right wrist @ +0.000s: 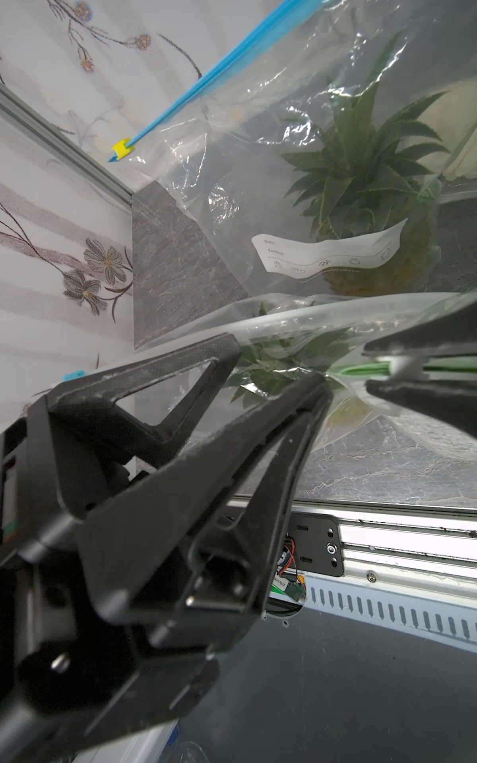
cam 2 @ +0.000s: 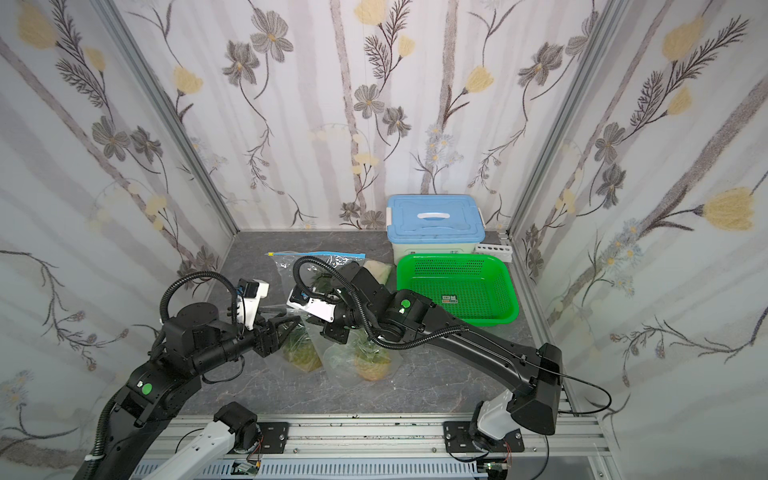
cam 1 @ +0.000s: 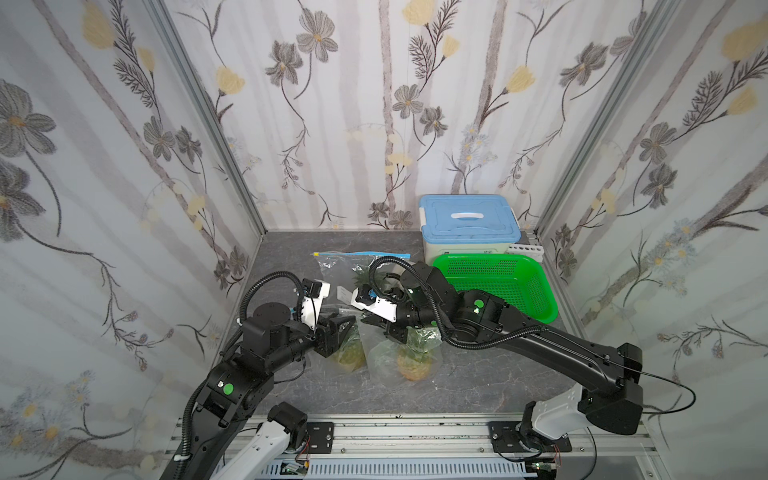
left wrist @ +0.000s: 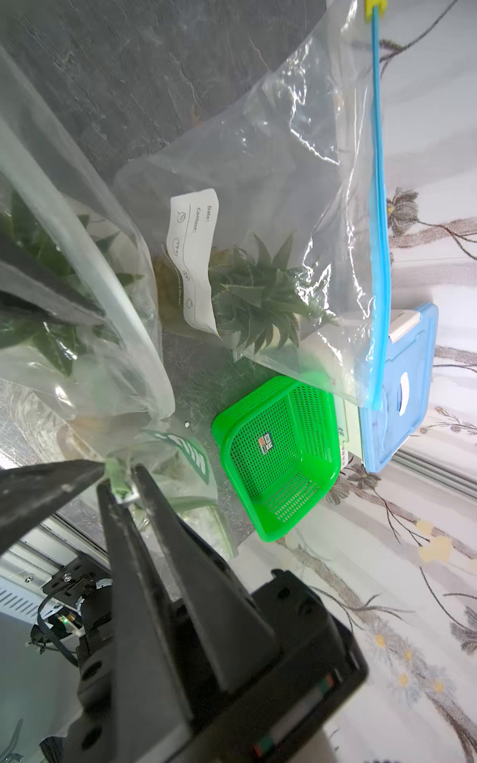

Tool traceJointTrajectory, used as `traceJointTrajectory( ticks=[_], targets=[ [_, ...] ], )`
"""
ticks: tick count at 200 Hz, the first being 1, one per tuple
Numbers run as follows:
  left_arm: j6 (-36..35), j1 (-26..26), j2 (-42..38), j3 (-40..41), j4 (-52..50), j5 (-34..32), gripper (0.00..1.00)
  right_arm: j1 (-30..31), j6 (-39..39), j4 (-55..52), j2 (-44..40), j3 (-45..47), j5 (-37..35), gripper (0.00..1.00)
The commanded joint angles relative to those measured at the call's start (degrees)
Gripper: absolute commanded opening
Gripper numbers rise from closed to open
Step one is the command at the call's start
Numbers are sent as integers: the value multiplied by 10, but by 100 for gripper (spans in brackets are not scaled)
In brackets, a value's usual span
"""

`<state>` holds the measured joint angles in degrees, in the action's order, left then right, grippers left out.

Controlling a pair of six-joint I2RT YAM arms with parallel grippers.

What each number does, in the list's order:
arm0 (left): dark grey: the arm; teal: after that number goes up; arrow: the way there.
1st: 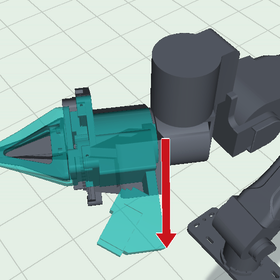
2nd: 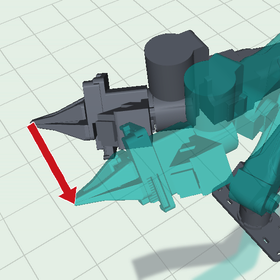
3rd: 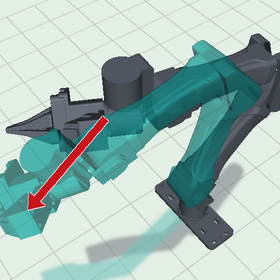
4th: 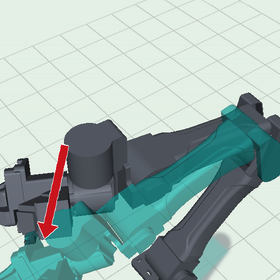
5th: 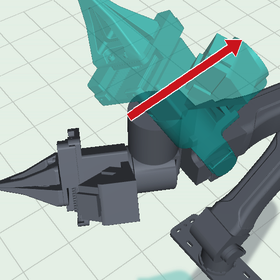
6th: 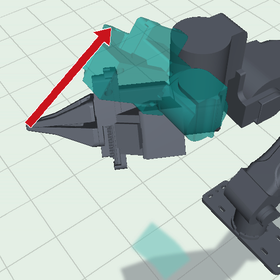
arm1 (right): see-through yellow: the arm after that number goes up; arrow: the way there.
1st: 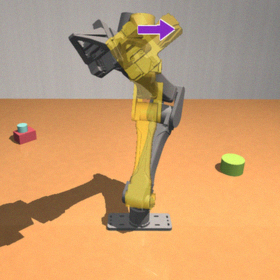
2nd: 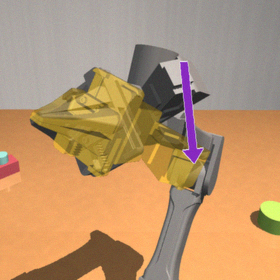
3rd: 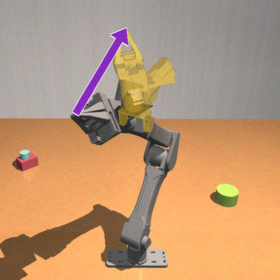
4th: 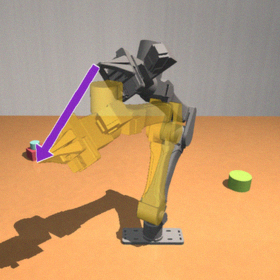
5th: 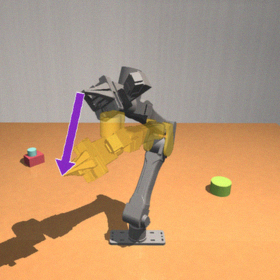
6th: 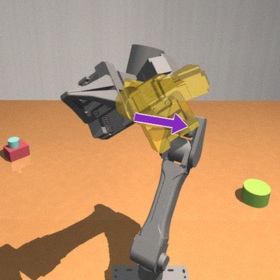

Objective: Open the zip-top bag and take out the pineapple
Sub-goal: Unzip the zipper on the zipper food storage bag.

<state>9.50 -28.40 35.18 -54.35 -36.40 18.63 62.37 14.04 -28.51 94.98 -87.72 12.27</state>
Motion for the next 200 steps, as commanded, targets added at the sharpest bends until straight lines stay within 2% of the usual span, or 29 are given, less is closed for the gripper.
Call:
traceJointTrajectory(
  ticks=[1, 66, 122, 200],
  targets=[
    [-2, 0, 5, 3, 46, 33, 52, 0, 10, 15, 5, -2, 13, 10],
    [-5, 0, -19, 17, 55, 42, 51, 0, 13, 19, 12, -5, 9, 11],
    [-2, 0, 8, 19, 64, 59, 37, 0, 13, 25, 13, -6, 12, 11],
    [7, -1, 14, 28, 80, 67, 28, 0, 16, 29, 11, -4, 7, 11]
  ],
)
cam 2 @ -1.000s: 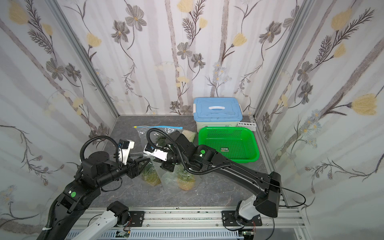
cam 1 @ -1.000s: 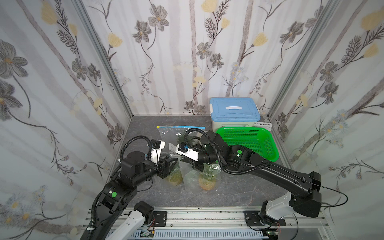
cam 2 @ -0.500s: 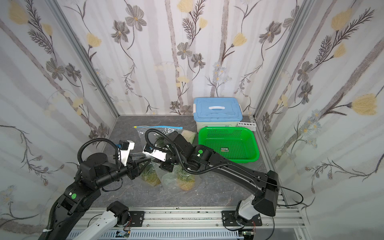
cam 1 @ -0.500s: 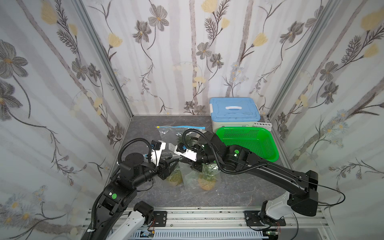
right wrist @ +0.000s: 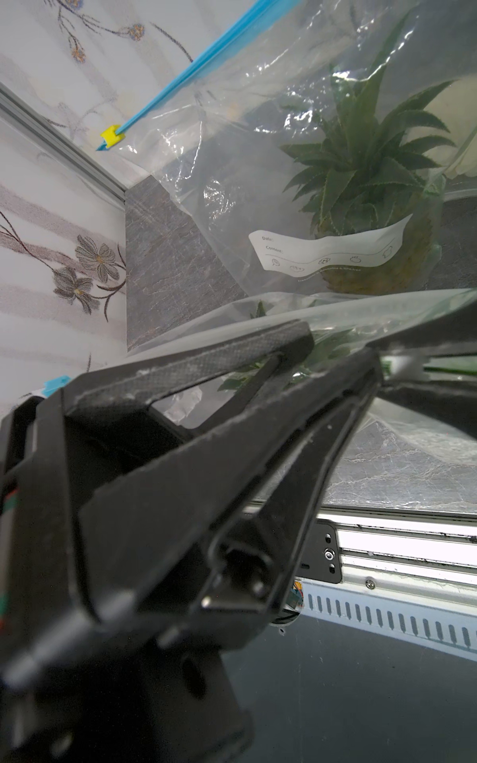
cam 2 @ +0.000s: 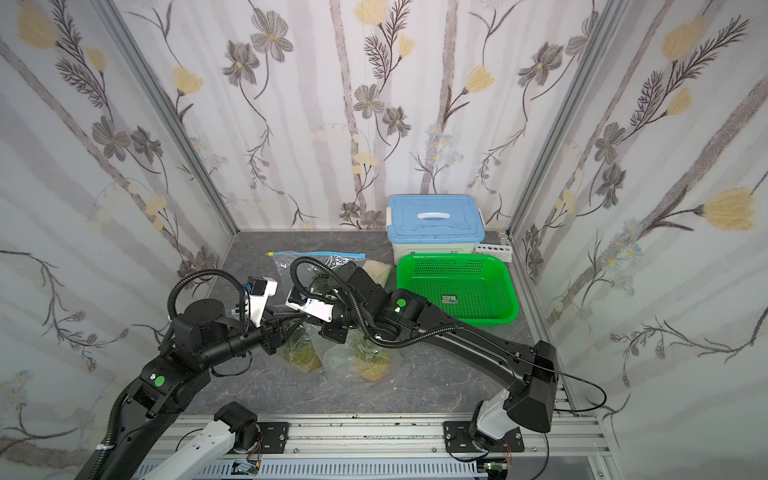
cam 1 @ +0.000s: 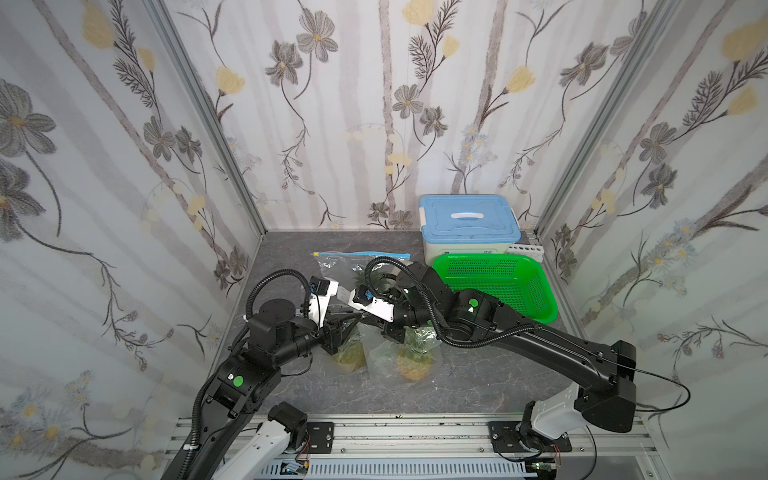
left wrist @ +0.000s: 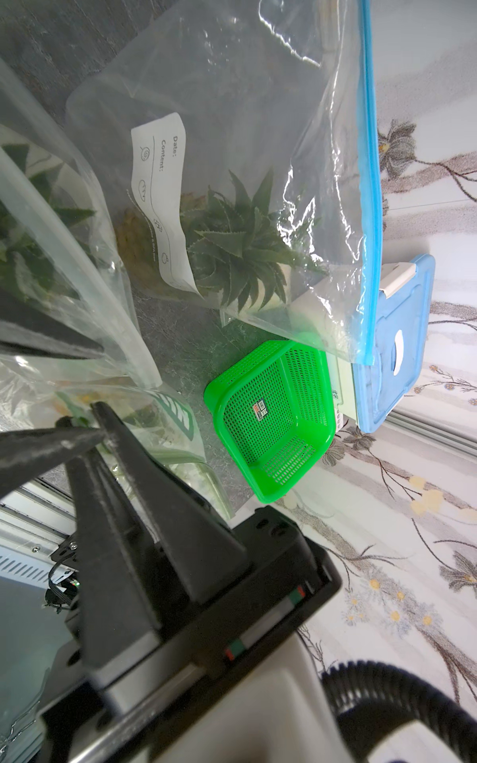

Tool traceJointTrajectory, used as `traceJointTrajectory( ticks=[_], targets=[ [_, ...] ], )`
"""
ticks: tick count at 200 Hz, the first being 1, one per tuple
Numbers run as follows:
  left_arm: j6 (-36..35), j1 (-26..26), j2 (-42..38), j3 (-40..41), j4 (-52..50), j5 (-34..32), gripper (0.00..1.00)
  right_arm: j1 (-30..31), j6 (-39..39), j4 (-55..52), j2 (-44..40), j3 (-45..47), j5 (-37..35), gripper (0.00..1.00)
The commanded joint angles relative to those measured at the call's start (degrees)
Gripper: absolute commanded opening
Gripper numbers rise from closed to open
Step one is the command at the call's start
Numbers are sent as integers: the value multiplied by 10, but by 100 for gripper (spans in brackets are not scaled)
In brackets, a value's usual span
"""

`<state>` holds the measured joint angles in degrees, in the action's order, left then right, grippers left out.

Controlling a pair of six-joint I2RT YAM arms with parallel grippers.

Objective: Open the zip-top bag and take out the pineapple
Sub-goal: Unzip the zipper on the zipper food storage bag.

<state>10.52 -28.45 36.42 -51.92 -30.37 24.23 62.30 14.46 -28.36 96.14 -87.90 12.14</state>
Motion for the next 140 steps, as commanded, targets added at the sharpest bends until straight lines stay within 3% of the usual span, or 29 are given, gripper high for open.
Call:
traceJointTrajectory(
  ticks=[1, 39, 46, 51, 140],
  targets=[
    [-3, 0, 2, 3, 19, 11, 28, 1, 12, 28, 0, -3, 8, 11],
    [-2, 0, 3, 5, 20, 13, 19, 1, 10, 36, 0, -3, 7, 11],
    [-2, -1, 4, 5, 20, 13, 13, 1, 9, 38, 0, -3, 7, 11],
    [0, 0, 4, 6, 20, 10, 0, 1, 9, 39, 1, -3, 7, 11],
    [-2, -1, -14, 9, 7, -35, 0, -1, 2, 36, -1, -1, -17, 11]
  ],
)
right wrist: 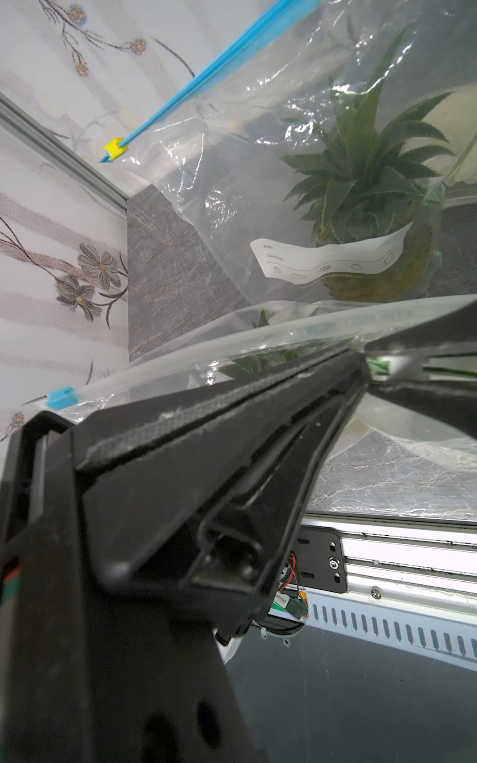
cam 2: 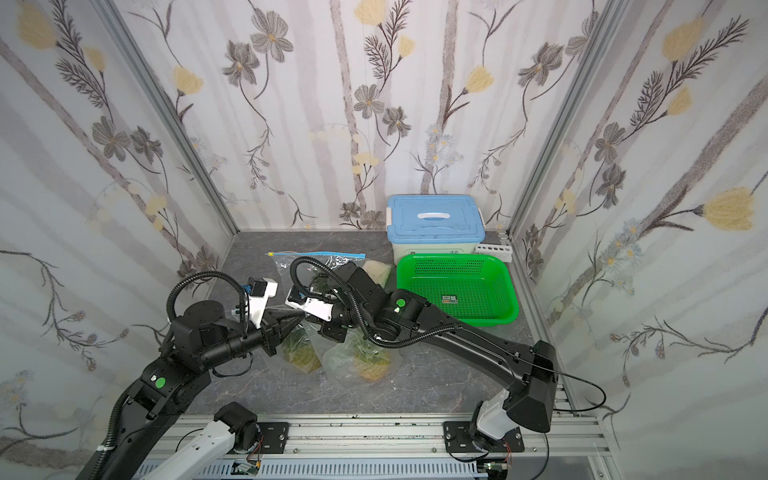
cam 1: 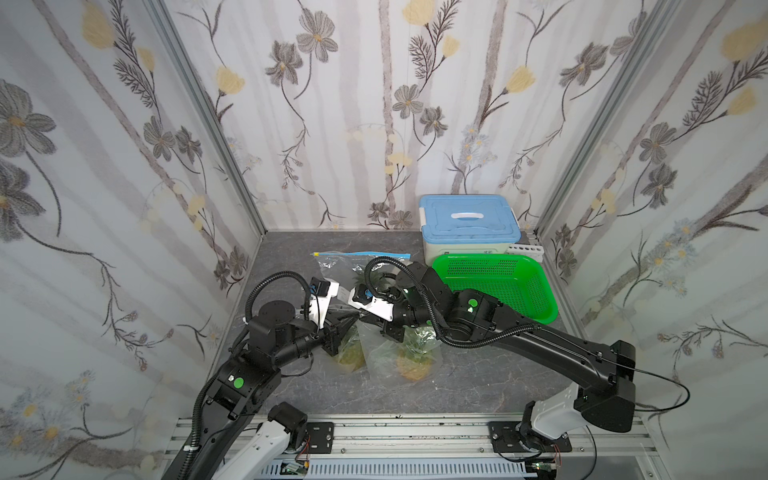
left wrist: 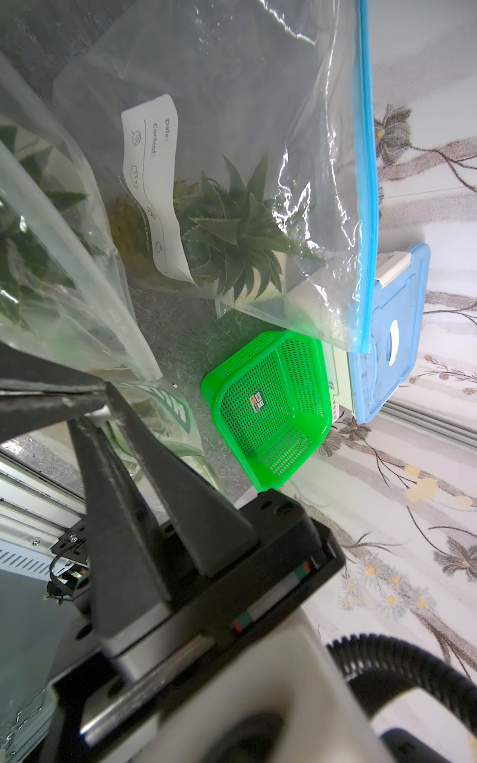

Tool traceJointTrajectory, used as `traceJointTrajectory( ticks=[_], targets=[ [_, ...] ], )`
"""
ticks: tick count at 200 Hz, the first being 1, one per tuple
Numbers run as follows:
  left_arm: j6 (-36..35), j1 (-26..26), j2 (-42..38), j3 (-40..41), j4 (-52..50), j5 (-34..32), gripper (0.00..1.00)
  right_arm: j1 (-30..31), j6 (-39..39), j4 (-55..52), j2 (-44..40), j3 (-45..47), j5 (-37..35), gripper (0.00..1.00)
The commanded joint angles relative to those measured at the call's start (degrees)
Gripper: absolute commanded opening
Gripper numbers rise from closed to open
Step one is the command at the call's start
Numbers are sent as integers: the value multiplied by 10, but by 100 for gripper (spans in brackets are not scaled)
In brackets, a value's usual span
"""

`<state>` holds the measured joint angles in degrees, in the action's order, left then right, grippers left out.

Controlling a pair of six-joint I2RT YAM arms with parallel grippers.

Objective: Open the zip-top bag and take out the pineapple
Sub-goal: Unzip the zipper on the zipper food storage bag.

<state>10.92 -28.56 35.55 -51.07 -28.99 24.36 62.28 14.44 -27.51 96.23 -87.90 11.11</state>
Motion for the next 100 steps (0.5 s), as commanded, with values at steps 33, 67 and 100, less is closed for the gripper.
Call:
traceJointTrajectory(
  ticks=[33, 67, 100],
  targets=[
    [-6, 1, -19, 3, -8, -55, 0, -1, 1, 8, -8, 2, -27, 12],
    [-7, 0, -18, 1, -12, -73, 0, -1, -1, -18, -17, 11, -60, 12],
    [3, 0, -22, 8, -4, -100, 0, -7, -32, -51, -44, 46, -125, 12]
  ],
)
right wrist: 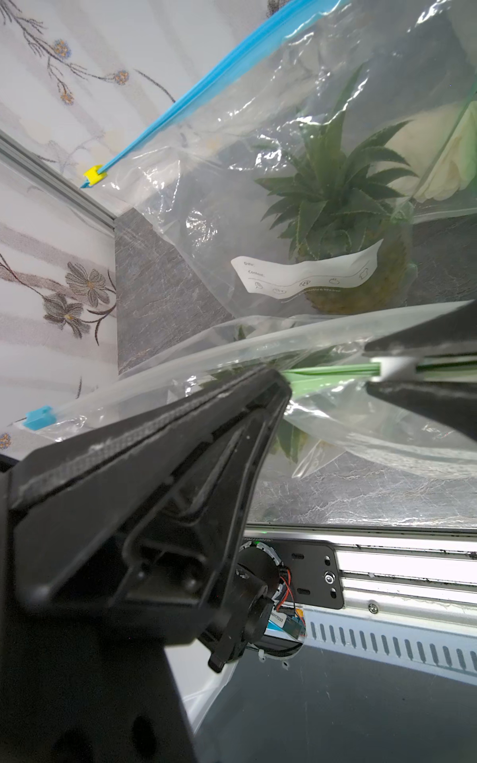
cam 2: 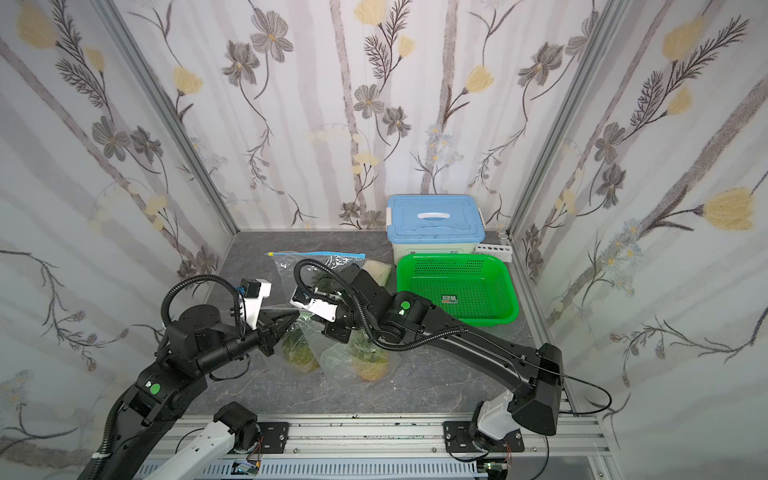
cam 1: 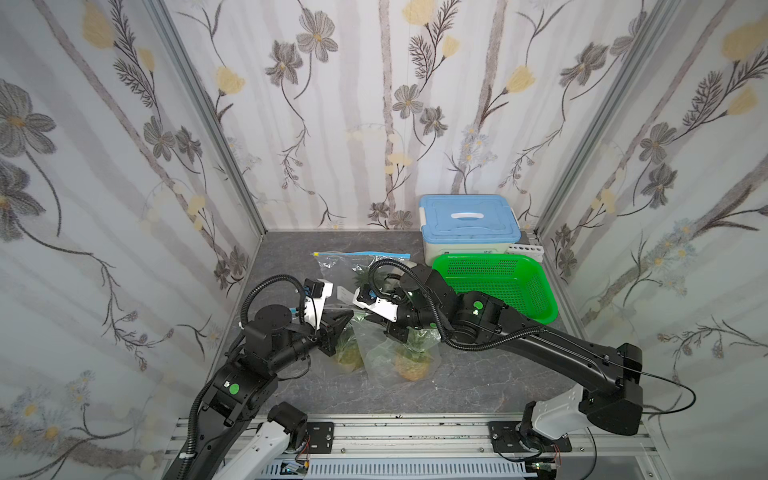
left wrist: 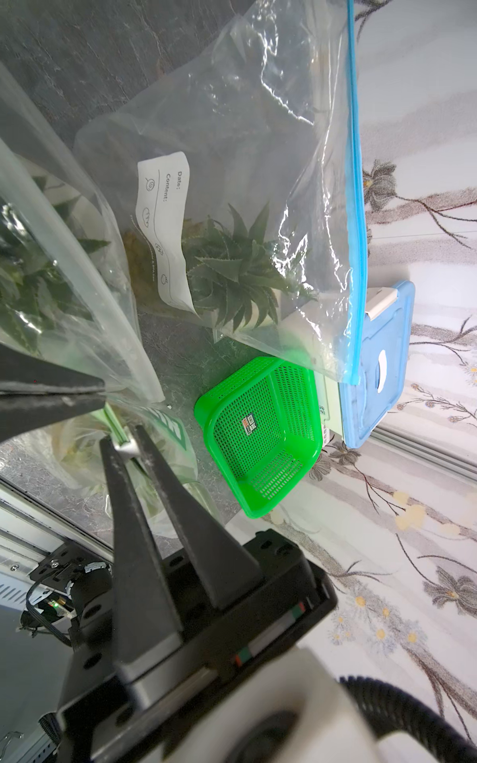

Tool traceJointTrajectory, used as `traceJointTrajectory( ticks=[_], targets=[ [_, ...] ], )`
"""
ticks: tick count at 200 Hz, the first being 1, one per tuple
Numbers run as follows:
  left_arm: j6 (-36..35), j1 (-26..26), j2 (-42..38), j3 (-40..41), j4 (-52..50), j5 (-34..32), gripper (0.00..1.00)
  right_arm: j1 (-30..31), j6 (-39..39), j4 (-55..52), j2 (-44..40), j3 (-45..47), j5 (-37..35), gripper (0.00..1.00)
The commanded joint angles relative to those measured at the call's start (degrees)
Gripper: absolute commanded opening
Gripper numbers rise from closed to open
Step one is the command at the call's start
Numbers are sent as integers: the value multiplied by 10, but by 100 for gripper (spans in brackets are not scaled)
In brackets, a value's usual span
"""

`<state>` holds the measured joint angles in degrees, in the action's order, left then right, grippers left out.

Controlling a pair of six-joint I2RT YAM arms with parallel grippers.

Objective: Open the zip-top bag and take out the pineapple
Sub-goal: Unzip the zipper on the zipper food storage bag.

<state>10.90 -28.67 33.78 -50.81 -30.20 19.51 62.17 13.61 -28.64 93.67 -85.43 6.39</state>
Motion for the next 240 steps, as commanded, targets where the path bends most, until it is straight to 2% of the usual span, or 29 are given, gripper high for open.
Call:
traceJointTrajectory(
  ticks=[1, 98, 142, 180, 189, 216, 240],
  targets=[
    [3, 1, -4, 5, 8, -53, 0, -6, -24, -41, -18, 23, -79, 12],
    [29, 1, -26, 15, 36, -100, 0, -12, -214, -104, -217, 185, -281, 13],
    [33, 2, -24, 20, 50, -114, 0, -13, -259, -122, -299, 228, -302, 14],
    [39, 1, -24, 23, 59, -113, 0, -16, -284, -138, -331, 247, -310, 15],
    [42, 2, -22, 24, 62, -111, 0, -17, -287, -138, -337, 253, -306, 19],
    [56, 1, -24, 34, 80, -85, 0, -16, -292, -124, -349, 254, -284, 41],
    [70, 1, -31, 49, 110, -59, 0, -13, -291, -114, -355, 216, -269, 46]
  ],
)
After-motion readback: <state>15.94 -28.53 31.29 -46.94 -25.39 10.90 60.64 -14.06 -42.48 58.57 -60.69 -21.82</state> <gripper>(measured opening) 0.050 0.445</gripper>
